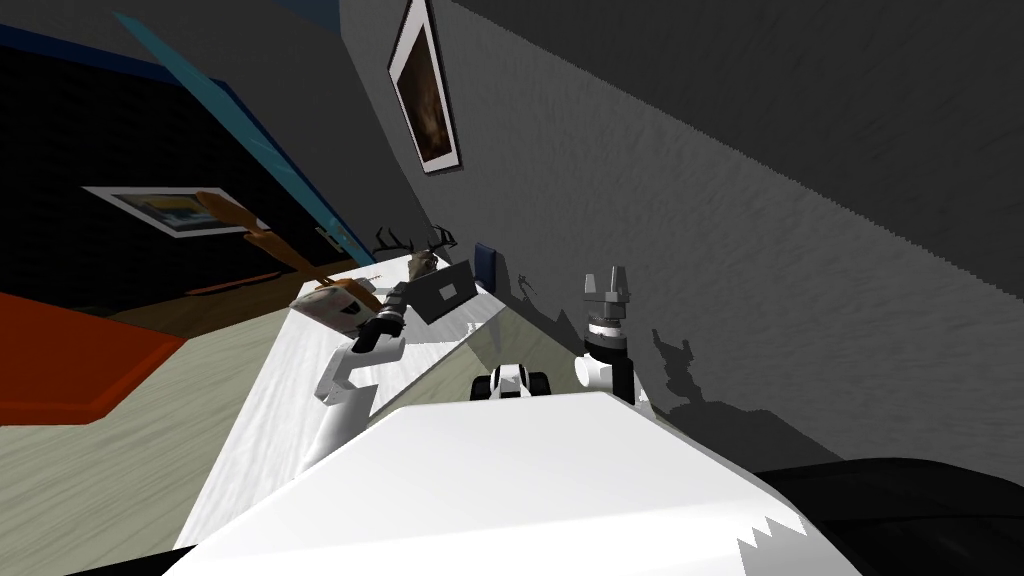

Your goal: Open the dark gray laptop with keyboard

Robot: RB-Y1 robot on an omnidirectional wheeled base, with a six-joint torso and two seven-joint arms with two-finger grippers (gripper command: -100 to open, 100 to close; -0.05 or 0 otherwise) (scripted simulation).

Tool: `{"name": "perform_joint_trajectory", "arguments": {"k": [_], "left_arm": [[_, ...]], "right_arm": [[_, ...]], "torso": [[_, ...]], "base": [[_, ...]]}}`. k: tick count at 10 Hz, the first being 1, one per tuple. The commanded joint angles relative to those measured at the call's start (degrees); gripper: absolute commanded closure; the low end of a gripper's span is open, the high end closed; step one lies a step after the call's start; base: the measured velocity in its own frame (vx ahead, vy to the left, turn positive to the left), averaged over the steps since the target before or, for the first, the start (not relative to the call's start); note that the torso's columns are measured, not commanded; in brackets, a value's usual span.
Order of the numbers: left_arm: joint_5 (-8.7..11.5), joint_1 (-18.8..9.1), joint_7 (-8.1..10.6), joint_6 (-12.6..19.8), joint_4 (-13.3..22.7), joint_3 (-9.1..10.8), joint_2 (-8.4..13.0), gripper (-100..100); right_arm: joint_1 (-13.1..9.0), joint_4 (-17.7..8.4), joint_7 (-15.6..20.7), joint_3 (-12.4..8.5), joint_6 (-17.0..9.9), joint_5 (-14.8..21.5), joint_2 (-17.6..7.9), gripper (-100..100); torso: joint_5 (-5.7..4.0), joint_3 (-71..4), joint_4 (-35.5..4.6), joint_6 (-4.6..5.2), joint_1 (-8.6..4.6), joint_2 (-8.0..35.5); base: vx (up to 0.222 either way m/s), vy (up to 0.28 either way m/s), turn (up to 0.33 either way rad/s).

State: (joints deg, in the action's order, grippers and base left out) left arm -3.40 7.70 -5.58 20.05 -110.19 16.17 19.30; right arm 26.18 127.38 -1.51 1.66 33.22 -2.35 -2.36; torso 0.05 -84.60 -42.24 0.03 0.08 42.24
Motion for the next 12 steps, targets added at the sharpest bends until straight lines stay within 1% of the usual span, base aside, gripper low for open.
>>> {"name": "perform_joint_trajectory", "arguments": {"k": [1, 2, 3, 4, 5, 6, 7, 8, 9, 10, 11, 12], "left_arm": [[1.26, -0.15, 0.64, 2.80, -1.57, 0.12, 0.66, 100], [1.26, -0.15, 0.64, 3.58, -1.57, 0.12, 0.66, 100], [2.53, -0.24, 1.28, 5.48, -3.06, 0.21, 1.27, 100], [2.53, -0.24, 1.28, 7.02, -3.06, 0.21, 1.27, 100], [3.81, -0.32, 1.93, 8.72, -4.55, 0.30, 1.88, 100], [3.81, -0.32, 1.93, 10.40, -4.55, 0.30, 1.88, 100], [3.81, -0.32, 1.93, 10.86, -4.55, 0.30, 1.88, 100], [5.08, -0.40, 2.57, 12.98, -6.04, 0.39, 2.49, 100], [5.08, -0.40, 2.57, 14.50, -6.04, 0.39, 2.49, 100], [6.36, -0.48, 3.22, 16.08, -7.54, 0.47, 3.11, 100], [6.36, -0.48, 3.22, 17.75, -7.54, 0.47, 3.11, 100], [6.36, -0.48, 3.22, 18.14, -7.54, 0.47, 3.11, 100]], "right_arm": [[0.00, 0.00, 0.00, 0.00, 0.00, 0.00, 0.00, 0], [0.00, 0.00, 0.00, 0.00, 0.00, 0.00, 0.00, 0], [0.00, 0.00, 0.00, 0.00, 0.00, 0.00, 0.00, 0], [0.00, 0.00, 0.00, -0.01, 0.00, 0.00, -0.01, 0], [0.00, 0.00, 0.00, 0.00, 0.00, 0.00, 0.00, 0], [0.00, 0.00, 0.00, -0.01, 0.00, 0.00, -0.01, 0], [0.00, 0.00, 0.00, 0.00, 0.00, 0.00, 0.00, 0], [0.00, 0.00, 0.00, 0.00, 0.00, 0.00, 0.00, 0], [0.00, 0.00, 0.00, 0.00, 0.00, 0.00, -0.01, 0], [0.00, 0.00, 0.00, 0.00, 0.00, 0.00, 0.00, 0], [0.01, 0.00, 0.00, -0.01, 0.00, 0.00, -0.01, 0], [0.00, 0.00, 0.00, 0.00, 0.00, 0.00, 0.00, 0]], "torso": [[0.04, 0.01, 0.03, -0.03, 0.01, 0.00], [0.00, -0.03, -0.02, 0.03, 0.07, -0.06], [0.04, -0.09, 0.03, 0.01, 0.11, -0.15], [0.04, -0.11, 0.02, 0.02, 0.15, -0.18], [0.08, -0.10, 0.08, -0.02, 0.12, -0.19], [0.06, -0.12, 0.06, 0.02, 0.10, -0.22], [0.09, -0.13, 0.12, 0.02, 0.07, -0.24], [0.12, -0.10, 0.15, -0.01, 0.05, -0.20], [0.05, -0.08, 0.05, 0.04, 0.08, -0.14], [0.05, -0.08, 0.05, 0.02, 0.06, -0.14], [-0.01, -0.07, -0.01, 0.05, 0.03, -0.11], [0.02, -0.03, 0.03, 0.03, -0.06, -0.07]], "base": [[0.018, 0.035, -0.024], [0.026, 0.047, -0.025], [0.026, 0.064, -0.031], [0.025, 0.053, -0.023], [0.040, 0.051, -0.029], [0.041, 0.037, -0.019], [0.023, 0.015, -0.002], [0.022, 0.038, -0.020], [0.028, 0.046, -0.024], [0.034, 0.060, -0.031], [0.034, 0.053, -0.019], [0.026, 0.025, -0.007]]}}
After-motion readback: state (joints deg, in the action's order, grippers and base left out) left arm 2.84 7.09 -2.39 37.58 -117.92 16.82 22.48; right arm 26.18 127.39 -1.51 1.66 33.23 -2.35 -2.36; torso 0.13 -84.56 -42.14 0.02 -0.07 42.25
